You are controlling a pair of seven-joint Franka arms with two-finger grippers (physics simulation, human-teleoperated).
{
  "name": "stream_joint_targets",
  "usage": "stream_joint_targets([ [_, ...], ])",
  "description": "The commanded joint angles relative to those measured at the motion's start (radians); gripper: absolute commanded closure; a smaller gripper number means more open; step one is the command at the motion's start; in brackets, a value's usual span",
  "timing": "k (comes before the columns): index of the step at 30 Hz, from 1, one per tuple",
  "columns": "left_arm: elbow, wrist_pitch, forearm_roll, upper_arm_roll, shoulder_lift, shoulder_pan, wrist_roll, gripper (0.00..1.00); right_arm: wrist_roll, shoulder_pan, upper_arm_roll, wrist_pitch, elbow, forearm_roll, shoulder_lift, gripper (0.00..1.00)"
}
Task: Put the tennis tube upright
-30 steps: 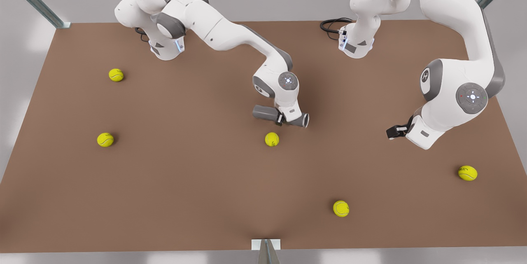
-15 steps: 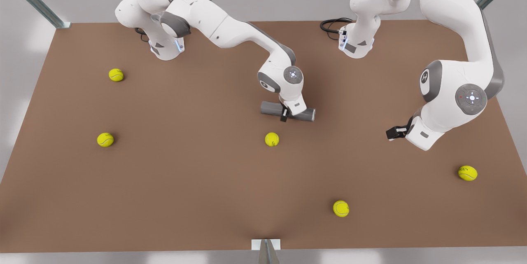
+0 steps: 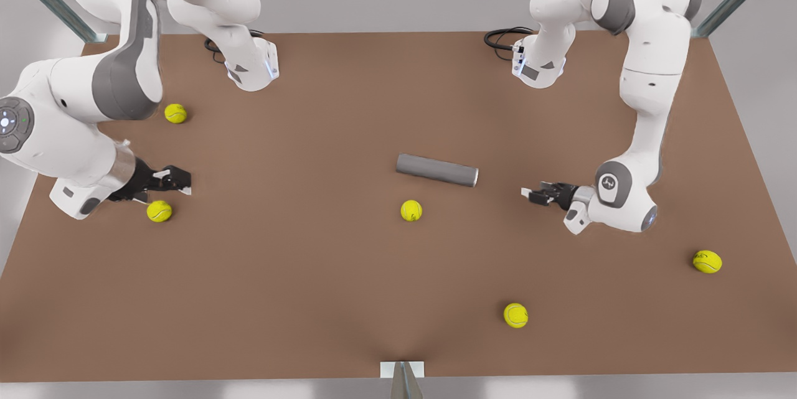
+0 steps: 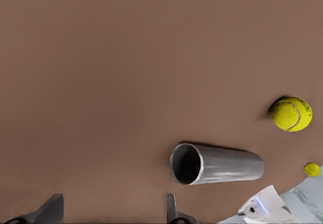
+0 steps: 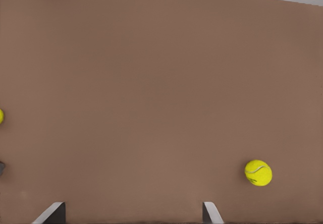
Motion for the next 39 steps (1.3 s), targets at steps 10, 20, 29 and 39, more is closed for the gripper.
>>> stream_joint_targets([
  [10,-0.140,0.269,-0.437,-0.112,-0.033,-0.066,1.138,0.00,0.054,-0.078,-0.003,-0.170,0.017,0.062,0.041,0.00],
  [20,-0.143,0.267,-0.437,-0.146,0.026,-0.073,1.135,0.00,0.043,-0.079,-0.003,-0.173,0.015,0.070,0.042,0.00],
  [29,-0.197,0.260,-0.434,-0.146,0.006,-0.075,1.127,0.00,0.048,-0.078,-0.003,-0.173,0.015,0.071,0.042,0.00],
  [39,-0.212,0.267,-0.469,-0.151,-0.008,-0.113,1.076,0.00,0.048,-0.078,-0.003,-0.173,0.015,0.074,0.042,0.00],
])
